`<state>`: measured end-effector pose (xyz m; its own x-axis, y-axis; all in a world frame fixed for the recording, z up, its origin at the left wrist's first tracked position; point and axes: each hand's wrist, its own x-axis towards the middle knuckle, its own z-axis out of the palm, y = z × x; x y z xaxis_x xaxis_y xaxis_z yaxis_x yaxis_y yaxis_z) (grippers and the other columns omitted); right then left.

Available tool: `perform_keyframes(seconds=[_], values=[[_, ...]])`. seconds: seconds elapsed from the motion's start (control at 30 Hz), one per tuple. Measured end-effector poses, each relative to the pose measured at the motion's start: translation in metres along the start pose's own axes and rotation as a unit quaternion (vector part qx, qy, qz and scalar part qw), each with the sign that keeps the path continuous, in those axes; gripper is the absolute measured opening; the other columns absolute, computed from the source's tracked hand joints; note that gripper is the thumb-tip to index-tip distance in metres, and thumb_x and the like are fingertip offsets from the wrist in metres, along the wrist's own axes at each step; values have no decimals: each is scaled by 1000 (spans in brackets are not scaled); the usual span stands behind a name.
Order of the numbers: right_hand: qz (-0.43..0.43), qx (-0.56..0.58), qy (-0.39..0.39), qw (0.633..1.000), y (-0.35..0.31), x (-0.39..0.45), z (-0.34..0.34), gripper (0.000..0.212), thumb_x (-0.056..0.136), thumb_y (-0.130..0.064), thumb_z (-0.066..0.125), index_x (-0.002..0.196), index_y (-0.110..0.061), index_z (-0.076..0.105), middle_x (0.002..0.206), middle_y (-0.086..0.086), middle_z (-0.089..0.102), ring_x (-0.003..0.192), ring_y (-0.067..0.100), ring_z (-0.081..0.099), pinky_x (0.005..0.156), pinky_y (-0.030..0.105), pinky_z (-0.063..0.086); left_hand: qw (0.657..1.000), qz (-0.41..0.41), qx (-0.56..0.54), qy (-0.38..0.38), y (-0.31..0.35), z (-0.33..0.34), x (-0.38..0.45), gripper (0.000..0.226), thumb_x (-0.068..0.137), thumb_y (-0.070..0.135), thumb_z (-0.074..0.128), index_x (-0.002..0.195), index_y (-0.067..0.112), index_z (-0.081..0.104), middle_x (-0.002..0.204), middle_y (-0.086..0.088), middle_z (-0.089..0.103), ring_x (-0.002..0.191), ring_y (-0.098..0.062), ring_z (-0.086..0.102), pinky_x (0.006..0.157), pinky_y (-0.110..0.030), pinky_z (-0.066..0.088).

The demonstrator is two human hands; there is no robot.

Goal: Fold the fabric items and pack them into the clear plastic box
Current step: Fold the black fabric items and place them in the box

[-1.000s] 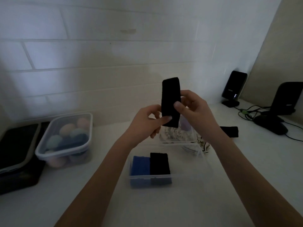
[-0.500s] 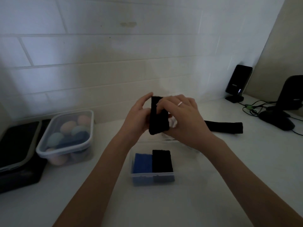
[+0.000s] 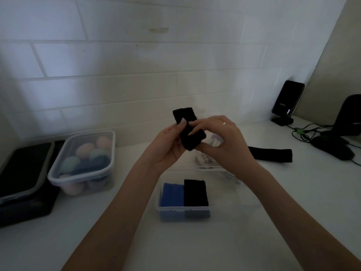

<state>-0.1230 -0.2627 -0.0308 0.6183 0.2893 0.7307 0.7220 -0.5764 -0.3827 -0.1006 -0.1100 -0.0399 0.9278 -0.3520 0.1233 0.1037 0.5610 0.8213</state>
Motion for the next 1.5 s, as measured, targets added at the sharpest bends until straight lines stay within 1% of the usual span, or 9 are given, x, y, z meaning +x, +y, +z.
perform_keyframes(seconds=[0.17, 0.37, 0.5, 0.6, 0.8, 0.93, 1.07, 1.33, 1.5], values=[[44, 41, 7, 998, -3, -2, -2, 32, 71, -47, 62, 88, -22, 72, 100, -24, 61, 101, 7, 53, 92, 29, 44, 1000, -13, 12, -3, -1, -4, -1, 22, 88, 11, 51, 106, 13, 64, 93, -6, 74, 83, -17, 71, 62, -21, 58], [108, 70, -7, 992, -4, -3, -4, 8, 74, -42, 69, 70, -37, 64, 114, -13, 58, 109, 15, 49, 91, 21, 37, 991, 36, 129, 14, -6, 2, -4, 28, 87, -11, 46, 101, 7, 63, 78, -1, 76, 74, -13, 72, 65, -21, 58], [206, 97, 67, 971, 2, -1, -1, 19, 78, -34, 71, 63, -28, 62, 102, -5, 61, 104, 14, 56, 87, 25, 40, 986, 29, 162, -14, -9, 6, -6, 33, 87, -13, 47, 111, 4, 61, 87, -3, 75, 80, -15, 72, 68, -21, 58], [203, 96, 52, 973, 6, -1, 1, 17, 83, -27, 68, 70, -16, 64, 90, -1, 65, 96, 18, 59, 82, 27, 43, 983, 12, 182, -25, -11, 7, -7, 29, 90, -6, 46, 106, 11, 63, 88, 1, 75, 82, -14, 72, 67, -21, 57], [194, 158, 16, 968, 6, -3, 0, 21, 76, -40, 65, 81, -20, 65, 99, -3, 64, 103, 20, 58, 92, 47, 48, 993, 1, 117, -3, -8, 9, -5, 28, 99, 16, 36, 113, 10, 60, 101, -8, 70, 82, -15, 72, 66, -28, 59], [193, 148, 2, 970, 8, -3, -1, 17, 82, -29, 67, 81, -11, 65, 103, 2, 64, 106, 13, 55, 96, 35, 45, 987, 34, 154, 12, -11, 7, -4, 25, 97, 6, 41, 104, 13, 63, 87, 1, 75, 79, -12, 72, 66, -26, 59], [208, 119, 28, 971, 10, -2, 0, 21, 83, -27, 67, 73, -9, 61, 92, 4, 64, 97, 17, 57, 83, 24, 41, 977, 39, 212, -4, -15, 7, -4, 27, 91, -5, 46, 97, 13, 66, 85, 1, 76, 83, -15, 72, 74, -28, 59], [228, 195, -19, 954, 10, -4, -2, 24, 80, -21, 72, 68, -24, 51, 74, -8, 62, 80, 18, 62, 76, 33, 47, 959, 6, 281, -31, -11, 9, -9, 30, 93, -7, 39, 95, 14, 61, 79, -2, 68, 59, -9, 65, 52, -22, 53], [248, 257, 25, 934, 4, -3, -4, 18, 80, -9, 71, 75, -14, 55, 84, 8, 67, 81, 20, 65, 83, 44, 52, 971, -11, 239, -17, -9, 10, -8, 27, 96, 2, 38, 95, 13, 62, 76, 0, 70, 62, -8, 64, 52, -20, 51]])
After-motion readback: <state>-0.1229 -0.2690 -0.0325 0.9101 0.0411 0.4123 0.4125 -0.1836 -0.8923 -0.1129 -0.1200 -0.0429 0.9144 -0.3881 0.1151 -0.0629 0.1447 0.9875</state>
